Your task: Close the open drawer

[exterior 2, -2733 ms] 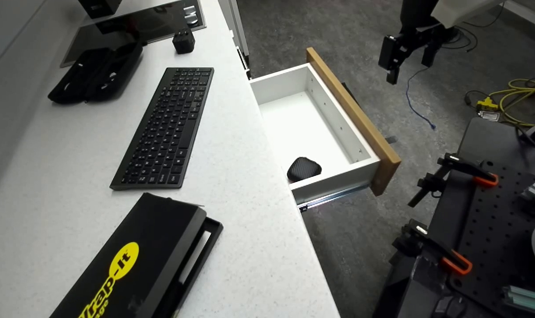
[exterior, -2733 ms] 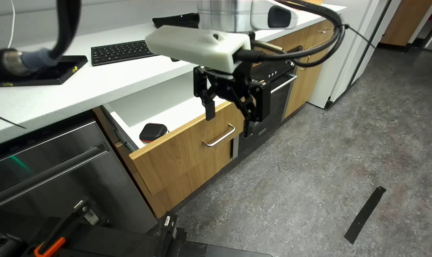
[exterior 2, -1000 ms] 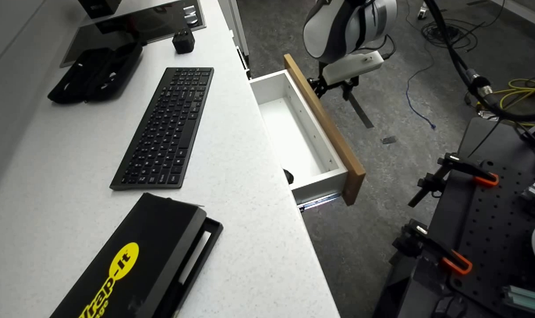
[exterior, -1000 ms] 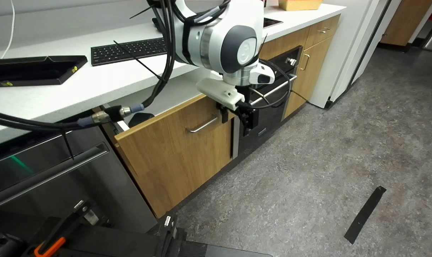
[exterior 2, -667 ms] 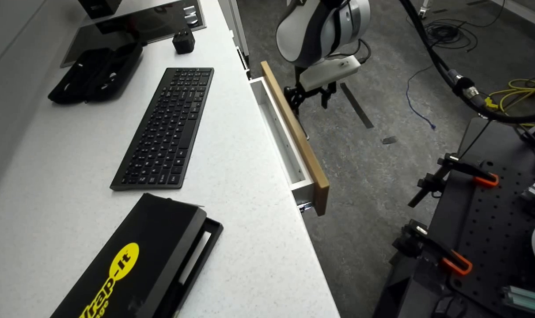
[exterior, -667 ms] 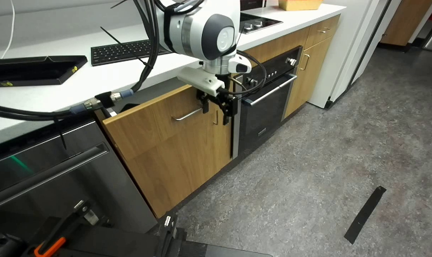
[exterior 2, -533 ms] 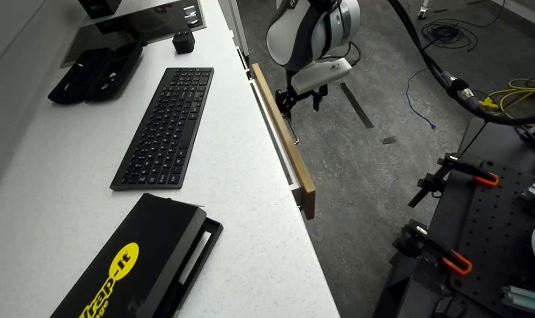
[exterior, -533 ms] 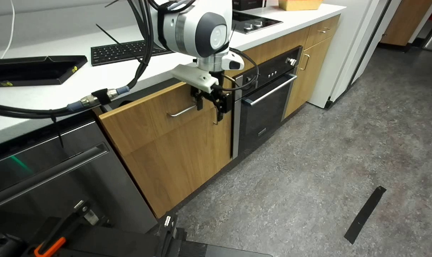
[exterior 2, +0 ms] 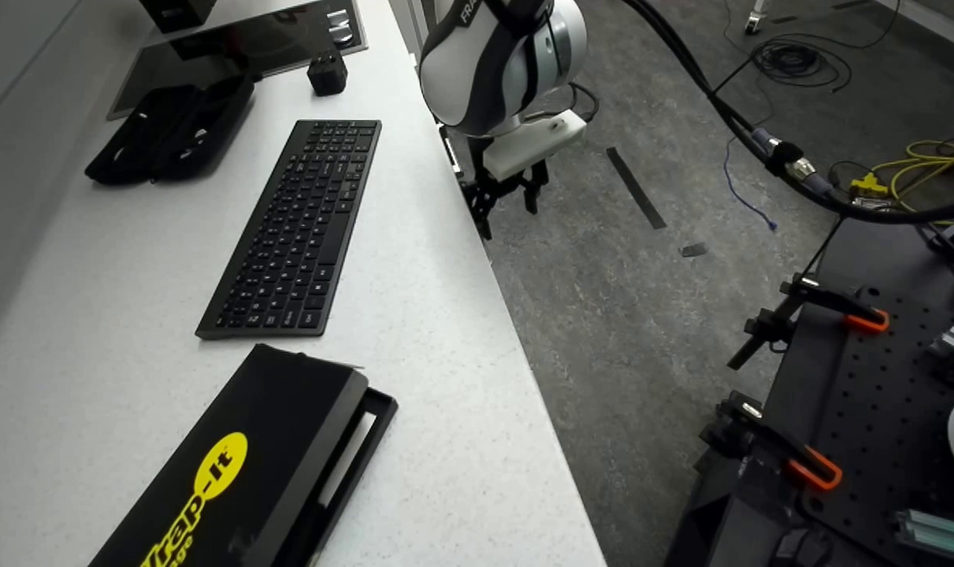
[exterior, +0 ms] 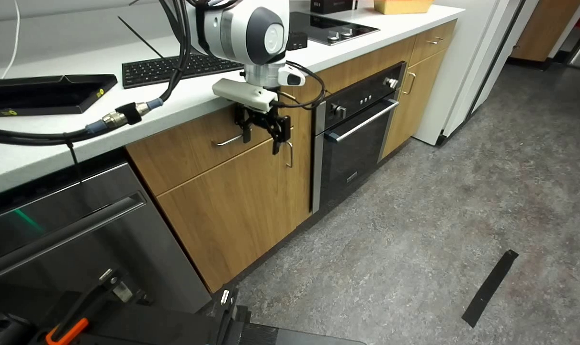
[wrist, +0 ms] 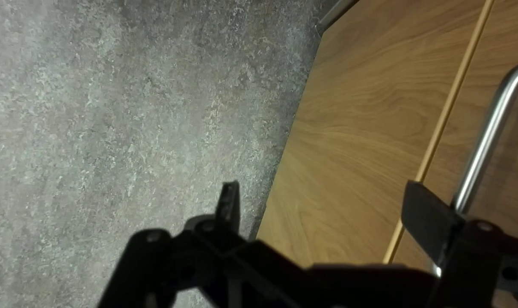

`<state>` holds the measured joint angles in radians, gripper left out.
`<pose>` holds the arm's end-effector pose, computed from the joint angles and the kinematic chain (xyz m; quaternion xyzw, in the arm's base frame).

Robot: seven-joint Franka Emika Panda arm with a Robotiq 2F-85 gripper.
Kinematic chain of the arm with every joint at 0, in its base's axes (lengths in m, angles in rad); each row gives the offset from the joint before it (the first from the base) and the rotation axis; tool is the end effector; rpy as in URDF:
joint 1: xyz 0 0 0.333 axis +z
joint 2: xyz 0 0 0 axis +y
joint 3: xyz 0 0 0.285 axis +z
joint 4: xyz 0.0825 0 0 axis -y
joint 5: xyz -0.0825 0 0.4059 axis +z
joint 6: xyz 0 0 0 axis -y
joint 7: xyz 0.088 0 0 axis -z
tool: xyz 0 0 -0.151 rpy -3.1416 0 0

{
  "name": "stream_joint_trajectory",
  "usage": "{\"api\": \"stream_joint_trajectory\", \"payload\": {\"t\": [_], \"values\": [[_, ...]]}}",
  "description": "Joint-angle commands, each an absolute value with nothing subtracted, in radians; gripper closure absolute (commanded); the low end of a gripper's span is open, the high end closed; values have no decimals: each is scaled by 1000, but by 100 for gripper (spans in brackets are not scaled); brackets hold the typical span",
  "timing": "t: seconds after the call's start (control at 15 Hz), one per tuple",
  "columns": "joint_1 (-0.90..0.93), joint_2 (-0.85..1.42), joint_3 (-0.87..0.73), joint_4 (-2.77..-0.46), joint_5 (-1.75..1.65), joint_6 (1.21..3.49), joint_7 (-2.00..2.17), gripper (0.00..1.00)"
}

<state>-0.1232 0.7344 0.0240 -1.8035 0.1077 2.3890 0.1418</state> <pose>0.6129 -0.0559 0.0399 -0.9828 0.1637 0.0753 0.0404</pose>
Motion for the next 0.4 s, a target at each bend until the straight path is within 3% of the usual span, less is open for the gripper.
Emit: {"api": "stream_joint_trajectory", "payload": {"t": [0.0, 0.33], "values": [[-106, 739, 5, -1791, 126, 2369, 119, 0], [-107, 743, 5, -1781, 125, 2354, 106, 0]]}}
